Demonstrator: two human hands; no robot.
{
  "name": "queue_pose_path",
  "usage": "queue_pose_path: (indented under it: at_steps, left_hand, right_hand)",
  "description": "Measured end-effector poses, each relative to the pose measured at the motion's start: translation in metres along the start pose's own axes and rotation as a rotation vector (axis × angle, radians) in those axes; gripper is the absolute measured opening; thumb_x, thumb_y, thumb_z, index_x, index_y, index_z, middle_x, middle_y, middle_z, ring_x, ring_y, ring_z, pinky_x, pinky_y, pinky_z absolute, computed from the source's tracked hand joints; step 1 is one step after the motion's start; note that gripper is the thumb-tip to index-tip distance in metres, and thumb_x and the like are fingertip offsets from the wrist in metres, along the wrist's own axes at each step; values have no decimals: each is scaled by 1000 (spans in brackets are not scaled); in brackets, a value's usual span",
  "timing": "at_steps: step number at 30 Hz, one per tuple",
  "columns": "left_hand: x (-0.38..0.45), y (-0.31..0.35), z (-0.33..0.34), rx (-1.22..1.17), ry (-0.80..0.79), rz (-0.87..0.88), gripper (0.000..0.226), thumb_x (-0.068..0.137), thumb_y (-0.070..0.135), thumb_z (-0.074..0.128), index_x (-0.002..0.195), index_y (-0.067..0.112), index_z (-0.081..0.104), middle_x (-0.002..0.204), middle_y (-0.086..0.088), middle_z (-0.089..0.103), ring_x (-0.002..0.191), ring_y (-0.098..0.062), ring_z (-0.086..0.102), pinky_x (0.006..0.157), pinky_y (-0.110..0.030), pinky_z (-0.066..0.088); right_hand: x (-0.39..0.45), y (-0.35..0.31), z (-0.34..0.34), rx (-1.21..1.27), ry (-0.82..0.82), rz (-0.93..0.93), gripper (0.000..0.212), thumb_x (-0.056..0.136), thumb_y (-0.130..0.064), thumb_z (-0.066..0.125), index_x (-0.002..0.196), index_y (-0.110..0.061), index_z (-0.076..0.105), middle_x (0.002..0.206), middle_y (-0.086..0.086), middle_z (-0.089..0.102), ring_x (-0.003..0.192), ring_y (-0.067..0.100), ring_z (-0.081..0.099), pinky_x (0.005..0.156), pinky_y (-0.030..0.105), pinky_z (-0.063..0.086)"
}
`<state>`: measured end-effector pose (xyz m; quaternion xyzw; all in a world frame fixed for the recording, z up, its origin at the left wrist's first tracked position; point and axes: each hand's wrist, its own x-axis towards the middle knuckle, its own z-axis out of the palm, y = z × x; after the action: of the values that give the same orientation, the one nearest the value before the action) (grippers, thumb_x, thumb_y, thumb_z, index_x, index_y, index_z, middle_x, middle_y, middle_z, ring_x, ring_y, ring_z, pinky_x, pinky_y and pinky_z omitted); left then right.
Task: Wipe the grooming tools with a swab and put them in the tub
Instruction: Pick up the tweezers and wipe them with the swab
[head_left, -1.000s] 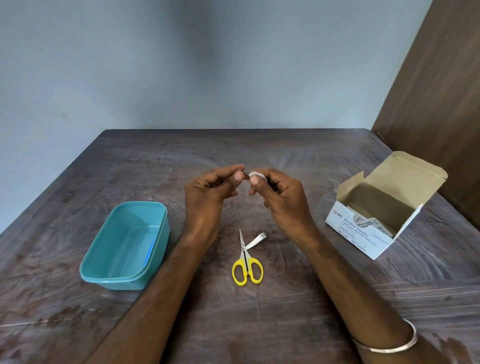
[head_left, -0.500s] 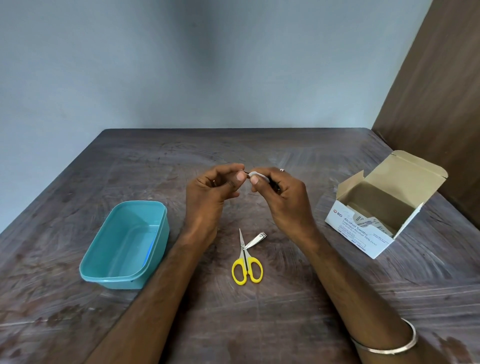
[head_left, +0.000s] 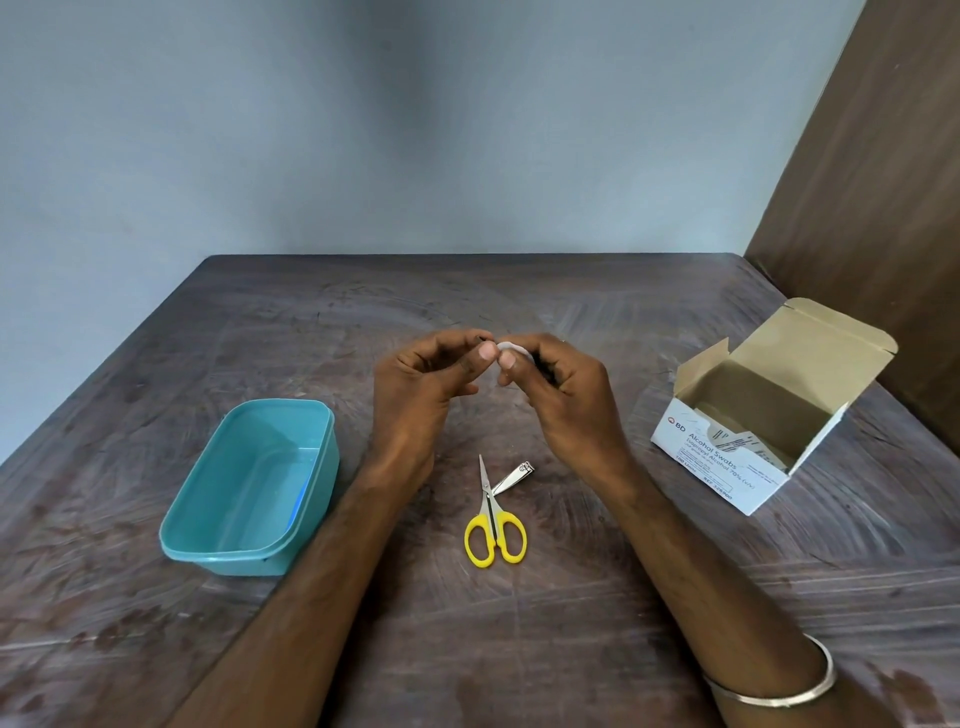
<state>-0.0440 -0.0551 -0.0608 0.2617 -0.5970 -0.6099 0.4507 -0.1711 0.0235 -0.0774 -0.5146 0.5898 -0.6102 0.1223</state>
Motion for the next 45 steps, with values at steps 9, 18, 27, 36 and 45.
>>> queue_pose_path:
  at_steps: [9, 18, 27, 36, 45]
  left_hand:
    - [0, 0, -1, -2, 76, 19, 13, 84, 11, 74, 96, 10, 76, 93, -6, 77, 90, -18, 70, 74, -34, 58]
    - [-1, -3, 1, -17, 18, -37, 12, 84, 13, 73, 95, 12, 77, 100, -4, 77, 92, -16, 71, 72, -33, 56]
    - [-1, -1, 3, -63, 51, -35, 13, 89, 15, 68, 101, 12, 72, 100, -7, 76, 99, -24, 72, 74, -37, 58]
    - [-2, -2, 3, -130, -38, -104, 24, 97, 15, 58, 119, 15, 66, 77, -4, 64, 65, -20, 67, 59, -33, 60]
    - [-4, -1, 5, -122, -131, -139, 39, 92, 6, 63, 129, 13, 55, 84, -14, 70, 61, -22, 67, 54, -36, 60]
  right_hand:
    - [-2, -2, -1, -1, 33, 3, 9, 96, -19, 65, 98, -21, 74, 78, -5, 72, 67, 6, 65, 61, 27, 55]
    - [-4, -2, 0, -33, 72, -33, 10, 96, -20, 65, 97, -21, 75, 75, -9, 70, 70, 10, 67, 65, 46, 57]
    - [-1, 0, 1, -57, 117, 19, 16, 95, -26, 67, 106, -21, 77, 96, -11, 74, 92, 3, 67, 72, 14, 46]
    - [6, -1, -7, 244, 289, 247, 13, 86, -11, 76, 92, -23, 74, 76, -2, 76, 65, 10, 66, 51, 24, 49]
    - [2, -2, -2, 267, 195, 326, 11, 88, -17, 74, 99, -16, 78, 89, -1, 77, 75, 2, 66, 52, 21, 49]
